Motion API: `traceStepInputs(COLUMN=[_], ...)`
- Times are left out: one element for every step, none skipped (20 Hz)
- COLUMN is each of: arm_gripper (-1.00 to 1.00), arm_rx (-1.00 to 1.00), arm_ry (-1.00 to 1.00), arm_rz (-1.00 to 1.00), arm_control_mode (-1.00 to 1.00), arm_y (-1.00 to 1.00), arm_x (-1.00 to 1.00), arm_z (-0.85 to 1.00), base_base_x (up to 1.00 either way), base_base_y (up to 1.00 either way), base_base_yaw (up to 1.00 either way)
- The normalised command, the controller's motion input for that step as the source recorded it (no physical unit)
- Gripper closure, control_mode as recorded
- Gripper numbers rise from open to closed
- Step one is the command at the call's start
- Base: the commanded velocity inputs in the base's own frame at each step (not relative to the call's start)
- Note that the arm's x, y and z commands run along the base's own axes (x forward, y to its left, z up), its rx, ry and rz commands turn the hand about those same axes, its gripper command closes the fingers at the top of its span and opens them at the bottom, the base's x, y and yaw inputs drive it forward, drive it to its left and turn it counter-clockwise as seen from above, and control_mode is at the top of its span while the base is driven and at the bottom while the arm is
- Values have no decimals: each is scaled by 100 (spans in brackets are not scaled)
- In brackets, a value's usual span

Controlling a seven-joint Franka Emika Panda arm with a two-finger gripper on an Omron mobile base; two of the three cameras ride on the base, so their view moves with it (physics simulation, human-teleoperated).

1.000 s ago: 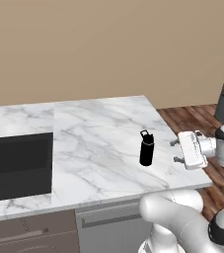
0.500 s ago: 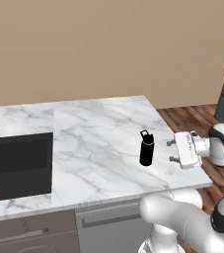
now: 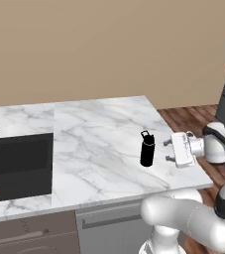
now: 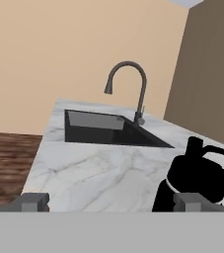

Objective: Pick the water bottle from the counter and place it in the open cabinet.

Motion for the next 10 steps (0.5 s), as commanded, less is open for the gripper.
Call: traceStepInputs(arm_gripper=[-100,-100,-100,-100,-100,-100,-100,-100,-100,-100], arm_rx=[0,0,0,0,0,0,0,0,0,0], arm_ry=[2,4,4,4,5,4,4,4,3,3], arm_rz=[0,-1,-1,-1,-1,0,0,0,0,0], arm_control_mode=[-100,-100,-100,-100,-100,-100,-100,-100,-100,-100], arm_y=[0,0,0,0,0,0,0,0,0,0], arm_x=[26,20,17,16,20,19,16,16,15,16], arm_z=[-12,-9,-9,-8,-9,-9,-8,-8,-9,-9], base_base_x=[0,0,0,0,0,0,0,0,0,0], base_base_y=[0,0,0,0,0,0,0,0,0,0], base_base_yaw=[0,0,0,0,0,0,0,0,0,0])
